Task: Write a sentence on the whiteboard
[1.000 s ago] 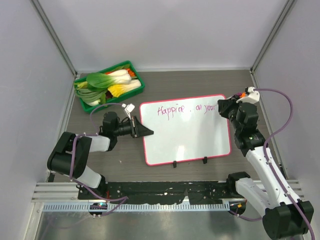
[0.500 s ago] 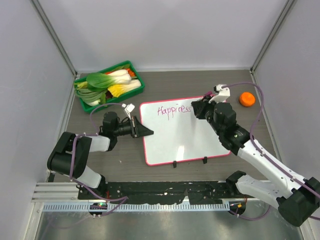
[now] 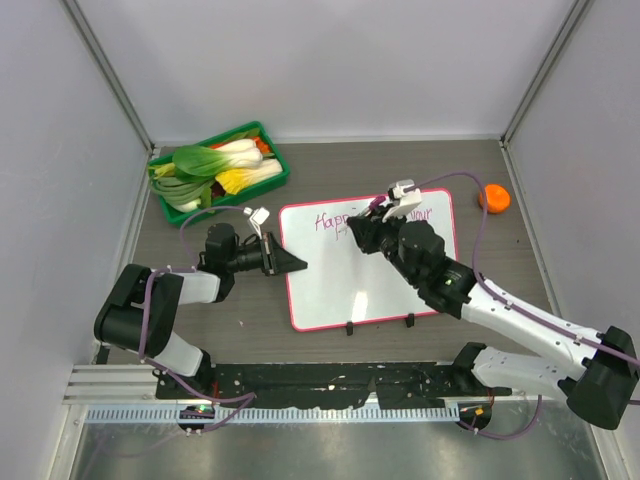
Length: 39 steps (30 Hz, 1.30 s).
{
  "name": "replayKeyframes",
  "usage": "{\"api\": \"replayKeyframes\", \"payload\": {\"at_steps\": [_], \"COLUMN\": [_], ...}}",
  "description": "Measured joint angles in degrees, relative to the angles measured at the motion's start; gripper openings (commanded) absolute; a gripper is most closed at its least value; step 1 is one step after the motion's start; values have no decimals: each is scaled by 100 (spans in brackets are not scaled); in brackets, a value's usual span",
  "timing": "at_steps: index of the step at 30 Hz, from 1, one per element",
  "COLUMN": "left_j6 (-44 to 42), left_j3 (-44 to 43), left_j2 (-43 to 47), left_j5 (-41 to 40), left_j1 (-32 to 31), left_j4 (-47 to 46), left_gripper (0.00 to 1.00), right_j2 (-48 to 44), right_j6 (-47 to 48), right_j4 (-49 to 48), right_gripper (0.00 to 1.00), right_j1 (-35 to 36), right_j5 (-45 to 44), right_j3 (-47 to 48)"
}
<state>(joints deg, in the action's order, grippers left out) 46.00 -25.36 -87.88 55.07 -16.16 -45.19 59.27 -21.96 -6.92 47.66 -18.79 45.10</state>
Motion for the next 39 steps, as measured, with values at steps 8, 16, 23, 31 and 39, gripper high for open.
{"api": "replayKeyframes", "payload": {"at_steps": [8,16,23,31,39], "left_j6": [0,-2,-2,-2,-4], "left_j3": [0,0,0,0,0], "left_j2": [4,11,11,11,11], "left_j5": [0,-2,-2,0,0], "left_j1": [0,-2,-2,-2,-2], "left_j4": [7,11,13,17,22], "left_gripper": [0,0,0,0,0], "right_j2": [-44,-39,28,389,815], "right_j6": [68,50,42,63,37], "right_j4": [-306,-509,-710,-1025,-1300], "right_gripper": [1,1,1,1,1], "right_j1": [50,144,358,645,728], "right_j5": [122,216,205,-48,-372], "right_j3": [-280,-387,-461,-660,-706]}}
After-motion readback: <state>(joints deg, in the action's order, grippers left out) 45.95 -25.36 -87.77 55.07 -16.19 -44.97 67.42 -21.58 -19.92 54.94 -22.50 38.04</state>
